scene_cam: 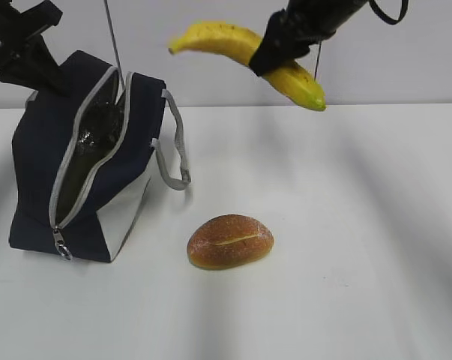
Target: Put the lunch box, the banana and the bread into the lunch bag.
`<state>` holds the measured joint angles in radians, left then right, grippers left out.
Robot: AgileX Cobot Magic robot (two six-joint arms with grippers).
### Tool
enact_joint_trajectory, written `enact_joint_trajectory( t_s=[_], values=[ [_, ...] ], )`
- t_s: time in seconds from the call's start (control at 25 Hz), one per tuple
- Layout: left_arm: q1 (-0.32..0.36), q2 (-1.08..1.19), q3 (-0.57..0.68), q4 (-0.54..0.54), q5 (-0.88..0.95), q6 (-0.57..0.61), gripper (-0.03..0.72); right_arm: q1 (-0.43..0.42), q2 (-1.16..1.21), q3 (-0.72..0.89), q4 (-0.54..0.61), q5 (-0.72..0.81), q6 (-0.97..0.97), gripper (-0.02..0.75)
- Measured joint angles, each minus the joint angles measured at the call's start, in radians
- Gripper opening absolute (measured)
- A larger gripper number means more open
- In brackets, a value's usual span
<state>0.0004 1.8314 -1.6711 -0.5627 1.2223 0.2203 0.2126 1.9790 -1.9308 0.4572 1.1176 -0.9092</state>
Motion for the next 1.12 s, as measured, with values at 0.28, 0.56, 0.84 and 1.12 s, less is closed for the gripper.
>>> enact_joint_trajectory(
  t_s=[0.28, 0.56, 0.84, 1.12],
  values=[
    [0.000, 0.000, 0.000, -0.043, -0.021, 0.000, -0.003, 0.000, -0.034, 0.000, 0.444, 0.008, 0.193, 0.273],
    [0.002, 0.000, 0.000, -0.070, -0.034, 0.000, -0.003, 0.002, 0.002, 0.000, 0.717, -0.001, 0.217, 0.273],
    [0.003, 0.000, 0.000, -0.075, -0.039, 0.000, -0.003, 0.014, 0.120, 0.000, 0.801, -0.007, 0.272, 0.273],
    [0.003, 0.000, 0.000, -0.077, -0.039, 0.000, -0.003, 0.096, 0.245, 0.002, 0.818, -0.025, 0.324, 0.273]
  ],
)
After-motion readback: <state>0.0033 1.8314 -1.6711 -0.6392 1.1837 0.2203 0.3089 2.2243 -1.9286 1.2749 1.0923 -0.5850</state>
